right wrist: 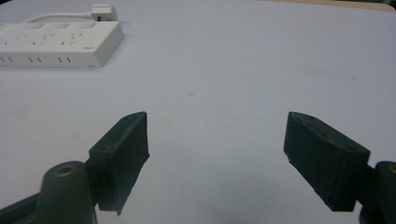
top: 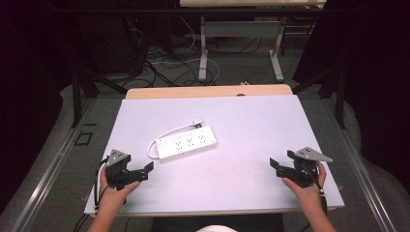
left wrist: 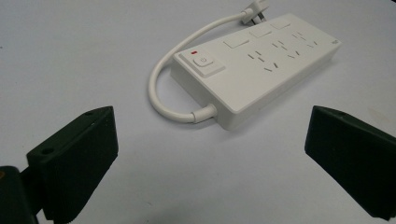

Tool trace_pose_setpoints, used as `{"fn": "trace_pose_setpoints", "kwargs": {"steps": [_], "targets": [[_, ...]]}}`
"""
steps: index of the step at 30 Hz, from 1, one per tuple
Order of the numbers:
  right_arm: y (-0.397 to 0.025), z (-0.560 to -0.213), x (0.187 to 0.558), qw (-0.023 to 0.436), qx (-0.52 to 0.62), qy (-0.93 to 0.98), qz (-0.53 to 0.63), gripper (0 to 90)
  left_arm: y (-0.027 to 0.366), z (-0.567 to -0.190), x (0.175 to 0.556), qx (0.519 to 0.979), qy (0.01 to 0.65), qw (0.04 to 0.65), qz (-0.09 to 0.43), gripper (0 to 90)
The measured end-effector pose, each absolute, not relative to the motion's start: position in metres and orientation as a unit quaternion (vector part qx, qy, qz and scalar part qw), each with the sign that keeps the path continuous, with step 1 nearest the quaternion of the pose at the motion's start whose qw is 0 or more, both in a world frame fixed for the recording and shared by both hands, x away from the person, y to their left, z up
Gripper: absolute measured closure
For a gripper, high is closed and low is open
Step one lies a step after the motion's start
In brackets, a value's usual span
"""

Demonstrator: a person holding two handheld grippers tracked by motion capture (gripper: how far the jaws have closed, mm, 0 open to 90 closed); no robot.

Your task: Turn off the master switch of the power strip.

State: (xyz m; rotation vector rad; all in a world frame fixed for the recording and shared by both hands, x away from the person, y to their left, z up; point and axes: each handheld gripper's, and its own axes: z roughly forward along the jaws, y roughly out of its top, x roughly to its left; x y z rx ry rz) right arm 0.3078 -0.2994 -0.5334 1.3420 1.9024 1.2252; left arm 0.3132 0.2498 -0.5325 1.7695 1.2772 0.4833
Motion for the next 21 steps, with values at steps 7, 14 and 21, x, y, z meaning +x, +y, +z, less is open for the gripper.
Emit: {"fn": "trace_pose_setpoints", "kwargs": {"steps": [7, 14, 21], "targets": [[-0.313, -0.543, 0.303, 0.264, 0.507, 0.687, 0.448, 20.0, 0.249, -0.523, 0.311, 0.707, 0.512, 0.446, 0.2, 3.3], [-0.318, -0.547, 0.301, 0.263, 0.503, 0.69, 0.45, 20.5, 0.248, -0.517, 0.314, 0.703, 0.516, 0.449, 0.194, 6.5], [-0.317, -0.546, 0.3, 0.268, 0.496, 0.692, 0.45, 20.5, 0.249, -0.508, 0.319, 0.706, 0.513, 0.445, 0.2, 13.5]]}}
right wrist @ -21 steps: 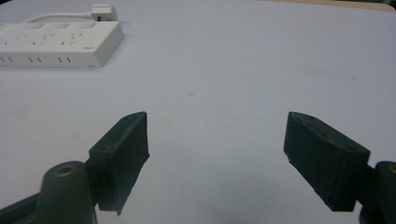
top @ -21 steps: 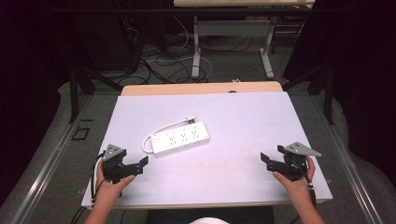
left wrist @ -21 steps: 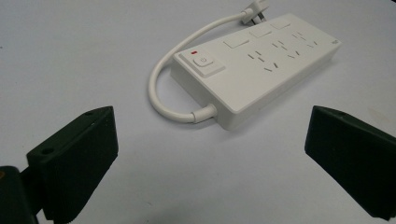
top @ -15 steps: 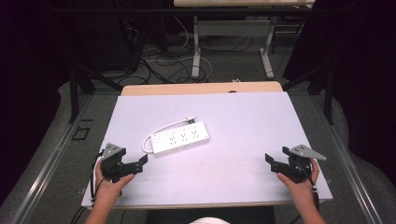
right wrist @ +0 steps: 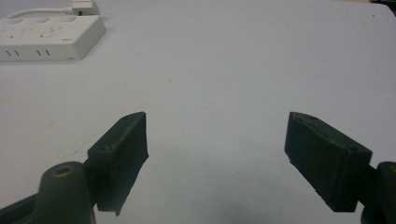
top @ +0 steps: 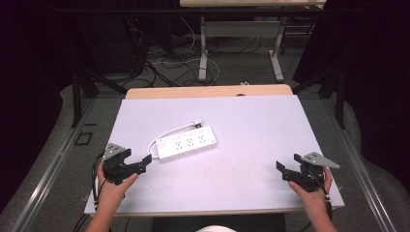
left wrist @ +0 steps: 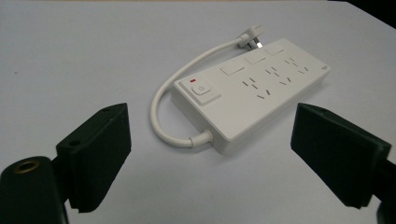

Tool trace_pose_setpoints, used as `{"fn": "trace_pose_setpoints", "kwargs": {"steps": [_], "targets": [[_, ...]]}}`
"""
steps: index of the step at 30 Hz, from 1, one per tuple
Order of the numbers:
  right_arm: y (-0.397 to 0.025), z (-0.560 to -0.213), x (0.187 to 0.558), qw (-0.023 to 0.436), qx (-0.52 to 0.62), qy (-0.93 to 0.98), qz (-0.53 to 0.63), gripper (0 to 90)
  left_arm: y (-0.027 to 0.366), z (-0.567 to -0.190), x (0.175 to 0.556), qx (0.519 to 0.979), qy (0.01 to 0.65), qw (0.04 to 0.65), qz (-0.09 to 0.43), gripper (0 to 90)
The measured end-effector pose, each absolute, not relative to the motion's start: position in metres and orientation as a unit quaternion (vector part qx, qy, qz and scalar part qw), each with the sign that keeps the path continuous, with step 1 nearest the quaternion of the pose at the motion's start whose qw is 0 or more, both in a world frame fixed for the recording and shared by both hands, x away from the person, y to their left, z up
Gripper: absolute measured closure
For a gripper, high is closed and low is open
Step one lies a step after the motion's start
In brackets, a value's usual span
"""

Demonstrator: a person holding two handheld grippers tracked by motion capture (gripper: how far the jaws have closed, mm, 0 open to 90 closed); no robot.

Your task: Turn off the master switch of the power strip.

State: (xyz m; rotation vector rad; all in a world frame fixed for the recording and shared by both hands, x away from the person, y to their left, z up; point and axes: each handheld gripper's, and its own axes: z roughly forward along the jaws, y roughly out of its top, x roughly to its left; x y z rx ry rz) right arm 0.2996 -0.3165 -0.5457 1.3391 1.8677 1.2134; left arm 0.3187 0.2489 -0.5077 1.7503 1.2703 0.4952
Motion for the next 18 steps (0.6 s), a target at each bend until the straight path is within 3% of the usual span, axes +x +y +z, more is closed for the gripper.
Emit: {"fn": "trace_pose_setpoints", "kwargs": {"steps": [18], "targets": [[-0.312, -0.546, 0.299, 0.262, 0.502, 0.695, 0.444, 19.8, 0.253, -0.475, 0.338, 0.698, 0.526, 0.443, 0.198, 16.2]]}}
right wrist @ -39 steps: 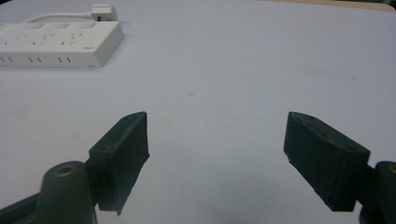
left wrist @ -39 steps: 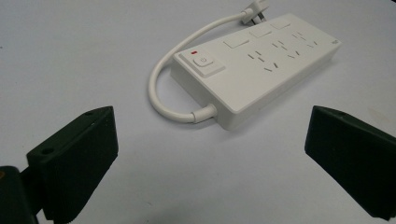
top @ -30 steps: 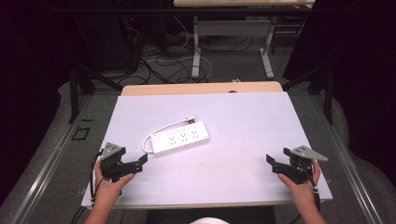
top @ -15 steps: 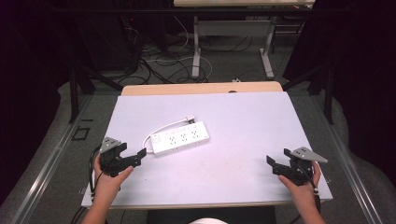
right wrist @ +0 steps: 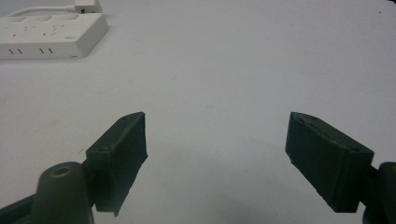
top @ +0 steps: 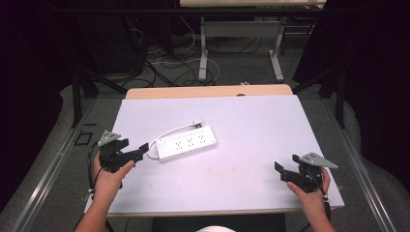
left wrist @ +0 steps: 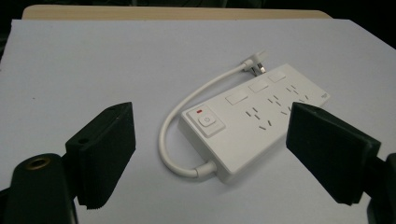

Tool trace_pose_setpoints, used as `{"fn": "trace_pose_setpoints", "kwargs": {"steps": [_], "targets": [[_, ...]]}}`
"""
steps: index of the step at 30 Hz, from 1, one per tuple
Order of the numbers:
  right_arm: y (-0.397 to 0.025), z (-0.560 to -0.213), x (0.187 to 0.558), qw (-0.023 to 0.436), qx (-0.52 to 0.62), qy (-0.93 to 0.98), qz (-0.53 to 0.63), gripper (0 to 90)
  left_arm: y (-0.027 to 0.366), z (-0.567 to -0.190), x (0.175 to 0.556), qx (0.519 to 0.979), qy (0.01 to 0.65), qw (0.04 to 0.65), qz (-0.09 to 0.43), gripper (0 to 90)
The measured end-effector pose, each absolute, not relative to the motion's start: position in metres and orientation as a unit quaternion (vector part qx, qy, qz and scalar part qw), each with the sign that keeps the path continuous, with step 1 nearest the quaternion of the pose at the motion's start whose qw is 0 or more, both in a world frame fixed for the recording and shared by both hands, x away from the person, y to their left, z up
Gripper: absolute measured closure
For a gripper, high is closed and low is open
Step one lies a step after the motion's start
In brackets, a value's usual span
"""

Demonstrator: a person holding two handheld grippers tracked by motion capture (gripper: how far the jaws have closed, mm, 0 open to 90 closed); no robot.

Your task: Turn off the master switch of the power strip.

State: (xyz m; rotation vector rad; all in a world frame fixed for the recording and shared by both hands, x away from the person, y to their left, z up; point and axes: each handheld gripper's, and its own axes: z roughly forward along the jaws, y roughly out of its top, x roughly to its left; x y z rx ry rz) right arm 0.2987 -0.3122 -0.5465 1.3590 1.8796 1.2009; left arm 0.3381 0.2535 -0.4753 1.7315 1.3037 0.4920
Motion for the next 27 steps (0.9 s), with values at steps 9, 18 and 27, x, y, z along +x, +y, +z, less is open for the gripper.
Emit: {"fn": "trace_pose_setpoints", "kwargs": {"steps": [9, 18, 27], "targets": [[-0.31, -0.547, 0.298, 0.263, 0.499, 0.692, 0.451, 19.6, 0.254, -0.462, 0.346, 0.702, 0.524, 0.435, 0.209, 23.2], [-0.311, -0.547, 0.299, 0.26, 0.502, 0.69, 0.452, 19.6, 0.254, -0.45, 0.356, 0.712, 0.519, 0.427, 0.203, 28.7], [-0.311, -0.547, 0.299, 0.26, 0.505, 0.69, 0.449, 19.5, 0.247, -0.44, 0.367, 0.714, 0.519, 0.426, 0.201, 32.2]]}}
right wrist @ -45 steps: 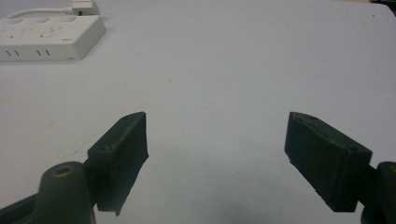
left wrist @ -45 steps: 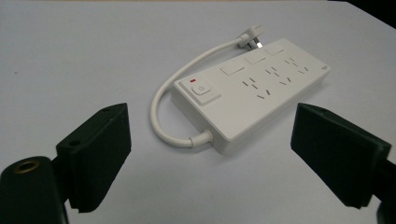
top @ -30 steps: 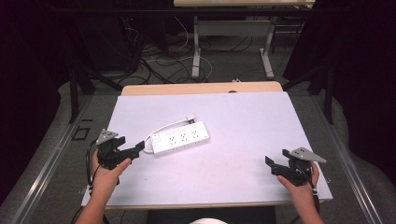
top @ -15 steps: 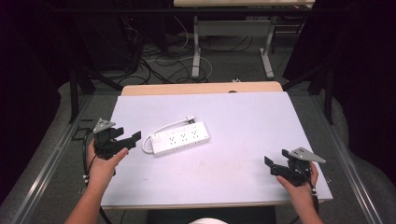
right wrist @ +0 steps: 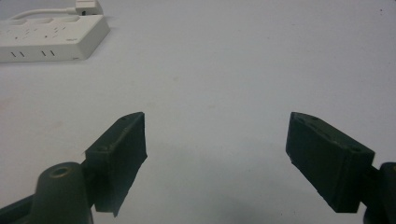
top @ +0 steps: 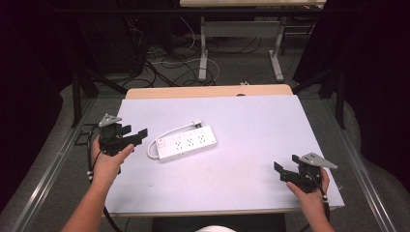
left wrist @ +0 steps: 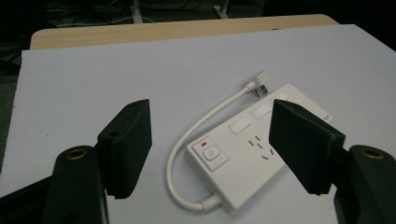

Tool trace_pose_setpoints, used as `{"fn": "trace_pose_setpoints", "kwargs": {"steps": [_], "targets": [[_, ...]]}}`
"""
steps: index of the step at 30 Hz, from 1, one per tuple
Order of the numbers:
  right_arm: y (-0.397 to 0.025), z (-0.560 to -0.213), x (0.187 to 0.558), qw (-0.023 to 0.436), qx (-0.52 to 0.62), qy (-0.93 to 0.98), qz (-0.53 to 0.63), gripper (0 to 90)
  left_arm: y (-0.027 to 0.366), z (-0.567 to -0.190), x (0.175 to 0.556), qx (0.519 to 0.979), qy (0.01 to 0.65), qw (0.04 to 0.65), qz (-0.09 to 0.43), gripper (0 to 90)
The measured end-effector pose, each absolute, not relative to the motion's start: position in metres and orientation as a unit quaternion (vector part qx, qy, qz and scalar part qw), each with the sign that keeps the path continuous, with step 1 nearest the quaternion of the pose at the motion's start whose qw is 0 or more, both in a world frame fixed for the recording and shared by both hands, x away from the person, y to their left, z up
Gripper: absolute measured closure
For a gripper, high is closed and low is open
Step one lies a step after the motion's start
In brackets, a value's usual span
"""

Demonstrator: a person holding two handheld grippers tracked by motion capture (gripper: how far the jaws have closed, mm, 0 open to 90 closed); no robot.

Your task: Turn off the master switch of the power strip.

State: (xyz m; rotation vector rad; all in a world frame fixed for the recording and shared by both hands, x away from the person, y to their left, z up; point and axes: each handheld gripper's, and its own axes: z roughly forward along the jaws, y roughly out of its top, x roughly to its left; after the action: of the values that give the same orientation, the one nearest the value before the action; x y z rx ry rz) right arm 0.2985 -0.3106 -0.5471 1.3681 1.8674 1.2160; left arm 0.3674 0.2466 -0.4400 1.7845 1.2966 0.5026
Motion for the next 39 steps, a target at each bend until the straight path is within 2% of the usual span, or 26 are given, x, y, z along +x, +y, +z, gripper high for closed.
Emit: {"fn": "trace_pose_setpoints", "kwargs": {"steps": [19, 27, 39], "targets": [[-0.313, -0.548, 0.299, 0.257, 0.509, 0.689, 0.448, 19.2, 0.23, -0.436, 0.394, 0.713, 0.533, 0.417, 0.184, 34.2], [-0.313, -0.549, 0.3, 0.257, 0.503, 0.691, 0.45, 19.1, 0.221, -0.441, 0.404, 0.72, 0.547, 0.403, 0.142, 42.1], [-0.313, -0.549, 0.3, 0.255, 0.508, 0.691, 0.446, 19.0, 0.2, -0.455, 0.418, 0.734, 0.555, 0.369, 0.13, 54.9]]}}
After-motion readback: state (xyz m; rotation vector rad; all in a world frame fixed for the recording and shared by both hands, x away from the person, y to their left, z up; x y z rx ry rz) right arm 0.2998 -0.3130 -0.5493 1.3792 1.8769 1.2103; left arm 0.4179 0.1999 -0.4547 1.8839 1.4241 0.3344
